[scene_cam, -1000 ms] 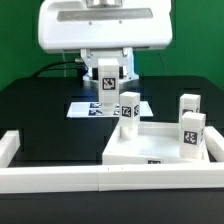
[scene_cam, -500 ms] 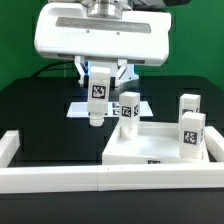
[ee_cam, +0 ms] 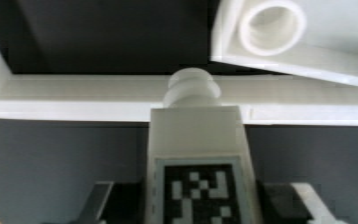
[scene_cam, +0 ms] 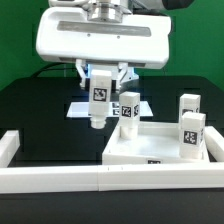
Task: Assemble square table
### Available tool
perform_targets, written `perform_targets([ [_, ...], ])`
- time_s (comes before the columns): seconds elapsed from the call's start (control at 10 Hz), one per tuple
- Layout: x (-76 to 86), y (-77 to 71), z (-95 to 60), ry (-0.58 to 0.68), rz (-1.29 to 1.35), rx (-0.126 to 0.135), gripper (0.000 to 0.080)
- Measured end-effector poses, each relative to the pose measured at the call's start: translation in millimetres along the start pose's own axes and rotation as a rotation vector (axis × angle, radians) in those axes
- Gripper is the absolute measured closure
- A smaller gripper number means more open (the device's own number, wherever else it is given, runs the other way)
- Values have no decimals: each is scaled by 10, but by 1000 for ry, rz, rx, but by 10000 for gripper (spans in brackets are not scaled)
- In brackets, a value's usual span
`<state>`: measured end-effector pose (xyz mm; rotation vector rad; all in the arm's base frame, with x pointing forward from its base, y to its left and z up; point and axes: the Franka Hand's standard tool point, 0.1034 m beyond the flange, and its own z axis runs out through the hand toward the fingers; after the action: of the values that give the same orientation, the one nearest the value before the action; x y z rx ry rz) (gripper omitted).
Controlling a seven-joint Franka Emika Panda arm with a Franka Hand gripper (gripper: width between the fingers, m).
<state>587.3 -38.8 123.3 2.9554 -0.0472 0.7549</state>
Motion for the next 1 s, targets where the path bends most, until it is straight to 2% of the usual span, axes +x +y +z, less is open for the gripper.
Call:
perform_targets([
  [0.1, 11, -132, -5, 10, 13, 13, 512],
  [0.3, 80, -506, -68, -20, 65, 75, 512],
  [0.4, 93, -444, -64, -22, 70, 68, 512],
  [0.5, 15, -522, -36, -90, 129, 90, 512],
  [0.6, 40, -498, -46, -76, 116, 78, 512],
  [0.8, 21, -448, -24, -74, 94, 71, 512],
  [0.9, -18, -278, 34, -70, 57, 58, 512],
  [1.0, -40, -219, 77, -69, 63, 55, 512],
])
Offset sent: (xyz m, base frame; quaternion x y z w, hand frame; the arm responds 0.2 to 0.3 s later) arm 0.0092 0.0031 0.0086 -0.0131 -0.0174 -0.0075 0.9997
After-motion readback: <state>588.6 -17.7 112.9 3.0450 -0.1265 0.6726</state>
